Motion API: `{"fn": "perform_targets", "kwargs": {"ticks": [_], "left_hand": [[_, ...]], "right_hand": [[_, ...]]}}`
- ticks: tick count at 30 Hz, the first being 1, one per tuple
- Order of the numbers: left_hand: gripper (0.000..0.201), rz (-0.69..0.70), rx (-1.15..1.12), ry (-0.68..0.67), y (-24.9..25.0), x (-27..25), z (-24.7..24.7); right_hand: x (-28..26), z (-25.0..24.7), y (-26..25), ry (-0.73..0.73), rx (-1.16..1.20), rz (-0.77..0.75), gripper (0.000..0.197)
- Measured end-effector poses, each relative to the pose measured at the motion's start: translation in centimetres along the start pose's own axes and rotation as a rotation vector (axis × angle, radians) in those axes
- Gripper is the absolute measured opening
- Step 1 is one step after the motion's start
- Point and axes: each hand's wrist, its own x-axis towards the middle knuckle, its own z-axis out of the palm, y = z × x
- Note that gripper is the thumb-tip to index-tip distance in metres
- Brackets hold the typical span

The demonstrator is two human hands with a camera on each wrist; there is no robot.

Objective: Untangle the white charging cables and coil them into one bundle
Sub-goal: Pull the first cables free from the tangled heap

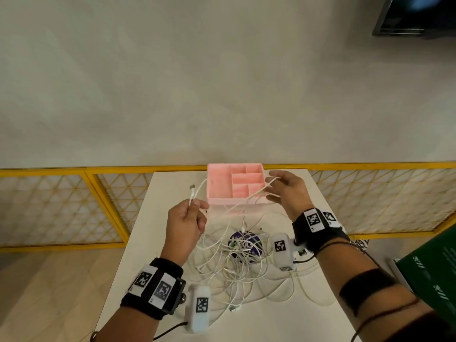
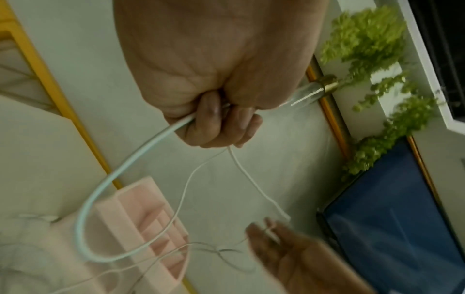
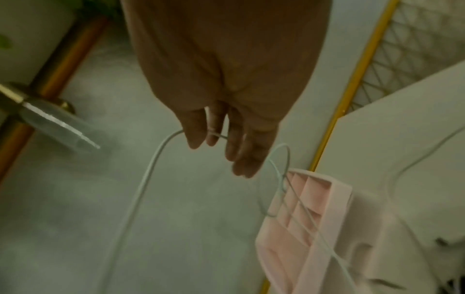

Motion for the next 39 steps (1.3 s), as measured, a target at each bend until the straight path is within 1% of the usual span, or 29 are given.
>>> {"fn": "perform_targets", "kwargs": {"ticks": [2,3,4,5,6,8,10,13,15,18,21,24,27,29,30,31,32,34,36,38,39], "left_hand": [[0.032,-0.051,0.106,-0.051,-1.7,-0.2,-0.2],[0.033,-0.083,0.137,-0.082,-2.5,-0.4,-0.1],[0.033,-0.113,0.156,-0.106,-3.2,-0.6,0.0],[0.033,-0.137,0.163,-0.118,-3.6,-0.9,0.1],[0.033,-0.158,0.156,-0.120,-3.9,-1.1,0.2],[0.033,-0.184,0.117,-0.116,-4.1,-1.5,0.4],[0.031,-0.177,0.064,-0.099,-4.2,-1.5,0.4],[0.028,-0.146,0.056,-0.021,-4.5,-1.1,-0.2],[0.028,-0.129,0.049,0.012,-4.8,-1.0,-0.7],[0.031,-0.151,0.009,0.034,-5.0,-1.1,-1.2],[0.041,-0.205,-0.072,0.033,-5.2,-1.5,-1.2],[0.047,-0.238,-0.107,-0.006,-5.3,-2.0,-1.2],[0.042,-0.238,-0.190,-0.076,-5.5,-2.6,-0.9],[0.035,-0.253,-0.265,-0.141,-5.5,-3.0,-0.5],[0.032,-0.264,-0.297,-0.170,-5.3,-3.1,-0.1],[0.031,-0.274,-0.325,-0.196,-5.2,-3.3,0.2],[0.031,-0.282,-0.349,-0.215,-5.0,-3.4,0.6],[0.030,-0.304,-0.400,-0.235,-4.6,-3.9,1.4],[0.027,-0.343,-0.477,-0.245,-4.2,-4.4,2.0],[0.023,-0.379,-0.563,-0.241,-3.9,-4.7,2.4],[0.022,-0.386,-0.600,-0.227,-3.9,-4.8,2.4]], "right_hand": [[0.1,-0.1,-1.0,-0.031,0.292,-0.022,0.025],[0.1,-0.1,-2.0,-0.038,0.431,-0.029,0.023],[0.1,0.0,-2.9,-0.031,0.524,-0.039,0.018],[0.1,0.0,-3.7,-0.014,0.561,-0.051,0.013],[0.1,0.1,-4.2,0.012,0.537,-0.067,0.010],[0.3,-0.2,-4.2,0.085,0.388,-0.086,0.016],[0.7,-1.0,-3.1,0.171,0.216,-0.096,0.025],[1.4,-3.8,-0.8,0.360,0.068,-0.054,0.038],[1.5,-7.1,1.1,0.502,-0.031,0.012,0.038],[0.6,-13.1,3.7,0.645,-0.269,0.127,0.033],[-2.5,-18.6,5.9,0.685,-0.536,0.307,0.022],[-5.9,-22.8,8.9,0.716,-0.678,0.458,0.020],[-7.7,-25.3,11.8,0.665,-0.701,0.572,0.033],[-8.1,-25.1,12.5,0.619,-0.729,0.603,0.036],[-8.0,-24.3,12.4,0.597,-0.746,0.589,0.036],[-7.5,-22.9,12.2,0.564,-0.765,0.544,0.035],[-7.0,-21.0,11.8,0.522,-0.764,0.465,0.033],[-6.3,-16.0,10.6,0.366,-0.660,0.258,0.020],[-6.1,-10.4,9.3,0.160,-0.527,0.094,0.019],[-7.1,-4.4,8.1,-0.120,-0.464,0.014,0.013],[-7.8,-1.5,7.7,-0.271,-0.454,0.016,0.010]]}}
